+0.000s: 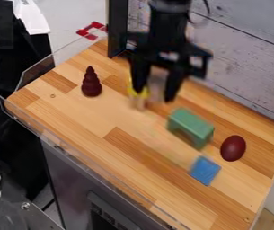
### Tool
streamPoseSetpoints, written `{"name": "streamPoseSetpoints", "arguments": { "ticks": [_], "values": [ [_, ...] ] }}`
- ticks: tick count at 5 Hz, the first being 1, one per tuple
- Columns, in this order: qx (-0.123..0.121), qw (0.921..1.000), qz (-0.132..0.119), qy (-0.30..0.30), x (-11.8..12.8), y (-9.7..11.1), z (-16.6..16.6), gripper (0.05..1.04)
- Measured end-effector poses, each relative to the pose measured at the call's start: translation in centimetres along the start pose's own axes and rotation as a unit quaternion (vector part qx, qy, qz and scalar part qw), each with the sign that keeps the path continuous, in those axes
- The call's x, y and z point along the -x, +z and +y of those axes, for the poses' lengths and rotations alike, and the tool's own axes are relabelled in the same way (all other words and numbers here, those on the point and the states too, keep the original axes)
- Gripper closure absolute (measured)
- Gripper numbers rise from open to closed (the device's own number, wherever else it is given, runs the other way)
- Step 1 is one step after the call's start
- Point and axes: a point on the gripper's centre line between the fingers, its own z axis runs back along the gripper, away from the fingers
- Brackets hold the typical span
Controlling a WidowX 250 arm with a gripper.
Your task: Moving grey coloured items onto yellow blocks
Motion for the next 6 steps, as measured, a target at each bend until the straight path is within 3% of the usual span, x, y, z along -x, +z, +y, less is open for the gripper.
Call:
{"name": "streamPoseSetpoints", "arguments": {
  "ticks": [3,6],
  "values": [
    [0.017,0.9996,0.018,0.013,-3.5,-0.8,2.3,0.562],
    [0.024,0.999,0.02,0.031,-5.6,-0.4,4.0,0.562]
  ]
}}
